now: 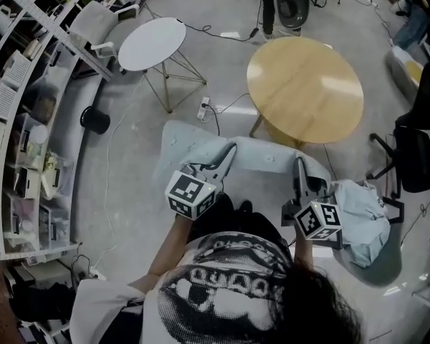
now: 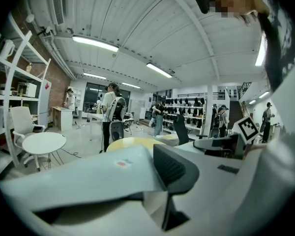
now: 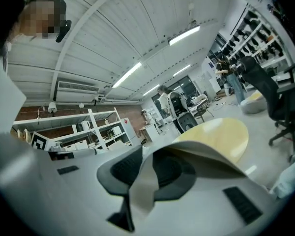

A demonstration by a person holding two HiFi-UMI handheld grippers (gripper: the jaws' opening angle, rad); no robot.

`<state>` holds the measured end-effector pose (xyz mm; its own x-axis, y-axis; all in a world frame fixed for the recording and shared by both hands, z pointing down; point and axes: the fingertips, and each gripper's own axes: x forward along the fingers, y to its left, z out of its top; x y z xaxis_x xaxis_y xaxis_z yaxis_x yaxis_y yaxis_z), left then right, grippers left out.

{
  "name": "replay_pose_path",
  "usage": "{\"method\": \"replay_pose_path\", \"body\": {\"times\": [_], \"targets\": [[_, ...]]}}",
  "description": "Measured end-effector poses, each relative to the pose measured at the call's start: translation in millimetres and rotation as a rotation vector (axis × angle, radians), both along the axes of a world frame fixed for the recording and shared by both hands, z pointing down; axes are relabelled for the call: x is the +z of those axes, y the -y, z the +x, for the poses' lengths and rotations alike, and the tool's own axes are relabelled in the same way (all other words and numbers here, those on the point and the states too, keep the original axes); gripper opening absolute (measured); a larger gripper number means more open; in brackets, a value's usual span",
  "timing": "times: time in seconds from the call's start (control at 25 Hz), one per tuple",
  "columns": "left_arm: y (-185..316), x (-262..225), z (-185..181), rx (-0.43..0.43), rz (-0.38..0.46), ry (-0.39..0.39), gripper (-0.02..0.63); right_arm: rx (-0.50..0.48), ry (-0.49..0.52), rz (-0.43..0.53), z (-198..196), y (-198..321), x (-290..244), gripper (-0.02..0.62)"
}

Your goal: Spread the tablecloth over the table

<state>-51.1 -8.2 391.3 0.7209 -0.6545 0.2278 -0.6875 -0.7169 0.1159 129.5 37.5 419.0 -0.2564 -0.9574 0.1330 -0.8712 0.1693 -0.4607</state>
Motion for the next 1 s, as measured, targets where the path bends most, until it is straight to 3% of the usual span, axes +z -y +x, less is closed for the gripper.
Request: {"method": "replay_pose_path", "body": {"times": [0.56,1.0], "targets": [[29.3,-3.9,57.3,0.186,-0.020,0.008,0.066,0.161,-0.005,0.020,46.5,-0.2,-8.5,0.065],[124.7,-17.3,107.3,0.322,0.035,-0.024,0.066,0.239,-0.042,0.047,84.9,73.4,-24.1,0.069]]}}
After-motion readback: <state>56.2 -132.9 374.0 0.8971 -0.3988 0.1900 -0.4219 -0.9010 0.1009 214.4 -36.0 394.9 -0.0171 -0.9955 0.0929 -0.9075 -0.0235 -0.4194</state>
